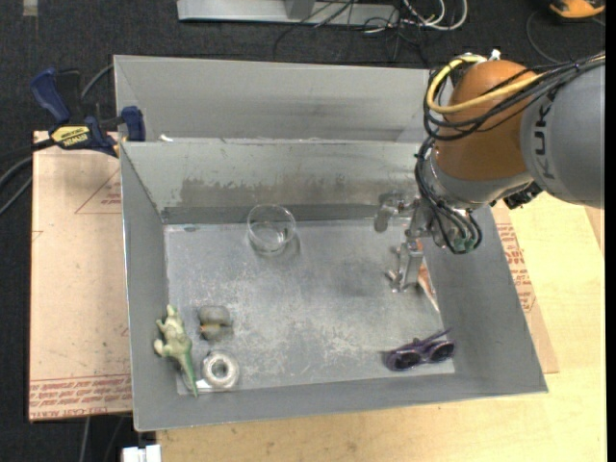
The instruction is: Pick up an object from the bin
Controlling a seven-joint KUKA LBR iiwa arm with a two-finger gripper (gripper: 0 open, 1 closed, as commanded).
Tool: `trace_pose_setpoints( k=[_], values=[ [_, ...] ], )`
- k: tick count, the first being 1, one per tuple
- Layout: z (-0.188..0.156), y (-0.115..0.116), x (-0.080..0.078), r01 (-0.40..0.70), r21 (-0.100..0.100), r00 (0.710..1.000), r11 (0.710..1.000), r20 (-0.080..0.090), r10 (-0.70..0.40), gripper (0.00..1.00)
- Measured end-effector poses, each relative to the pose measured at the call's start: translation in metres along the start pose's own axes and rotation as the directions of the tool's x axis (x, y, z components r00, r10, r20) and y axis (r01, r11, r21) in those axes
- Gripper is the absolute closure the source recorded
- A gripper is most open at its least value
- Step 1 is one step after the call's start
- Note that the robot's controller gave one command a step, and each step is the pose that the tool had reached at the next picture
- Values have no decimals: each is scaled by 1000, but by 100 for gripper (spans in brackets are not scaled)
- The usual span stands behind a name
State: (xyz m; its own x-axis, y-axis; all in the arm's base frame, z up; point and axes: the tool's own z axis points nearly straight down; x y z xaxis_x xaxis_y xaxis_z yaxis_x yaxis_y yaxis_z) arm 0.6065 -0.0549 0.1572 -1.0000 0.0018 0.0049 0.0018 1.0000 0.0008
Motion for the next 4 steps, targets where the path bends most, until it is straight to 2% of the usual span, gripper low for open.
trace_pose_setpoints(
  k=[1, 2, 3, 4],
  values=[
    [-5, 0, -1, 1, 1, 1000, 1000, 7, -1, 0],
    [35, -59, 0, 55, 0, 998, 998, 4, -55, 0],
    [84, -72, -28, 149, 1, 989, 989, 9, -149, 0],
    [85, -84, -4, 344, 2, 939, 939, 9, -344, 0]
  ],
)
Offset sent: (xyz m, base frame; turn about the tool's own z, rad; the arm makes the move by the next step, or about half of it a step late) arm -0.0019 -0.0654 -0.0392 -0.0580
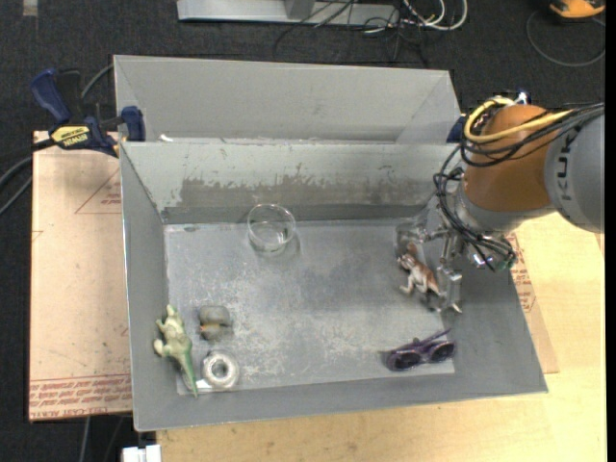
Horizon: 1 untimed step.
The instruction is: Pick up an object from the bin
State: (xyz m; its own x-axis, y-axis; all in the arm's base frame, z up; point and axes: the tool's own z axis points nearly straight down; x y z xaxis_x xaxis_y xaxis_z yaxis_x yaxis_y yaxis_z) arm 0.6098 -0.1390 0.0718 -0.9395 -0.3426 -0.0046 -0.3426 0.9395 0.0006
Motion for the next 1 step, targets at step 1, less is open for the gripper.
trace_pose_setpoints(
  k=[1],
  values=[
    [2, -4, -1, 53, -5, 999, 999, 1, -53, 100]
  ],
)
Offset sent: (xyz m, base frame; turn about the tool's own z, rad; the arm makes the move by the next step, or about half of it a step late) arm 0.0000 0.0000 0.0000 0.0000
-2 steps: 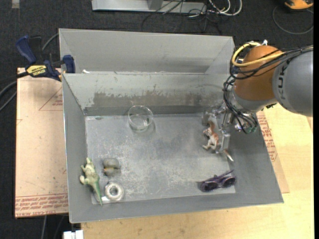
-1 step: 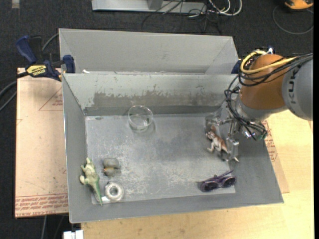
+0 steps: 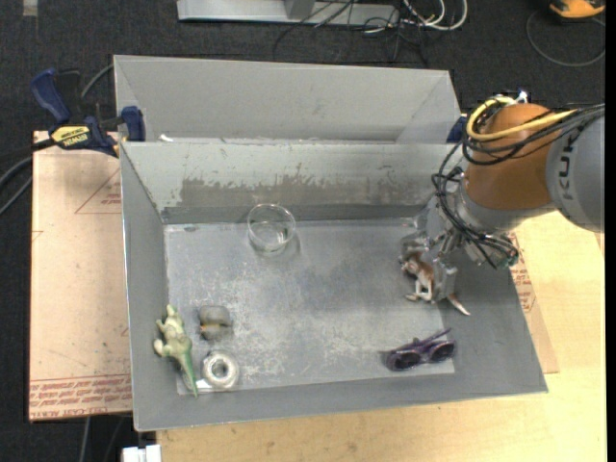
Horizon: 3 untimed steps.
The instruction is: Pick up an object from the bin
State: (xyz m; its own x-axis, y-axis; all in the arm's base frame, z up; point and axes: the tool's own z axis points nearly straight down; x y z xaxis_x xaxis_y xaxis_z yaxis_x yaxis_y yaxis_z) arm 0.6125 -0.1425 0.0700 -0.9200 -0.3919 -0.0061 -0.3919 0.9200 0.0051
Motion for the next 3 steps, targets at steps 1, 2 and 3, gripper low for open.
trace_pose_setpoints(
  k=[1, 2, 3],
  values=[
    [0, -1, -3, 1, 0, 1000, 1000, 2, -1, 100],
    [-33, 0, -2, 35, 1, 999, 999, 5, -35, 100],
    [-48, 5, -16, 16, 1, 1000, 1000, 7, -16, 100]
  ],
)
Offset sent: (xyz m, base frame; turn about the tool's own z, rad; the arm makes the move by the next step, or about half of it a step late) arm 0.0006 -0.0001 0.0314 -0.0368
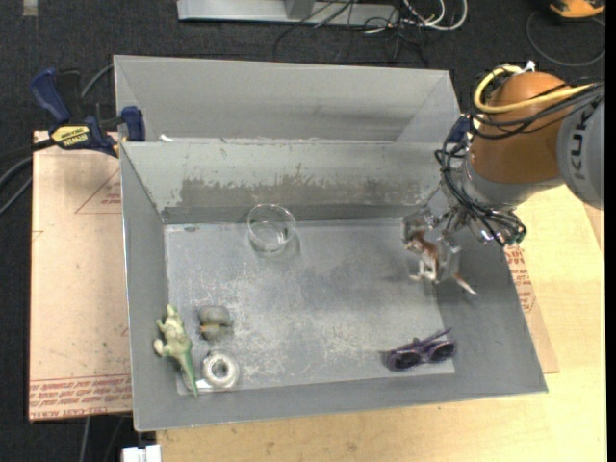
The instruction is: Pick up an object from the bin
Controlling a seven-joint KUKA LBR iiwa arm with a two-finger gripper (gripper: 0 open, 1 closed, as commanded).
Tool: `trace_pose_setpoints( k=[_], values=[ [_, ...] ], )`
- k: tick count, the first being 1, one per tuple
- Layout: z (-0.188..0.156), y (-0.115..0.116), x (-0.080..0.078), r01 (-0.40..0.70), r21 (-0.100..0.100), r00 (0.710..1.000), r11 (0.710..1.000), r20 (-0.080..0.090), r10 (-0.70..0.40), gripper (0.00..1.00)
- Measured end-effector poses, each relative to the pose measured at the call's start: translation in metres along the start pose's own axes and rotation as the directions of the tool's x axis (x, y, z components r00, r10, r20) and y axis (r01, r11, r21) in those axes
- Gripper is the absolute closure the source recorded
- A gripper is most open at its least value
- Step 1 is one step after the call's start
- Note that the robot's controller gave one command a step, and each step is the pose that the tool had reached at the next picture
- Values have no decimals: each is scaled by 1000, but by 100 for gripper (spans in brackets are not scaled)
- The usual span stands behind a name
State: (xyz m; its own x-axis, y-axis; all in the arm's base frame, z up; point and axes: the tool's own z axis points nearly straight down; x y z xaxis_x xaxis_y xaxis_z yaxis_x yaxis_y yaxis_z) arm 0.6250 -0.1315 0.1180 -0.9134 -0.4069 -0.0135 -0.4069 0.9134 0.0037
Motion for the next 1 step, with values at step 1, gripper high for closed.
trace_pose_setpoints(
  k=[1],
  values=[
    [-1, 0, 1, 0, -2, 1000, 1000, -2, 0, 100]
  ],
)
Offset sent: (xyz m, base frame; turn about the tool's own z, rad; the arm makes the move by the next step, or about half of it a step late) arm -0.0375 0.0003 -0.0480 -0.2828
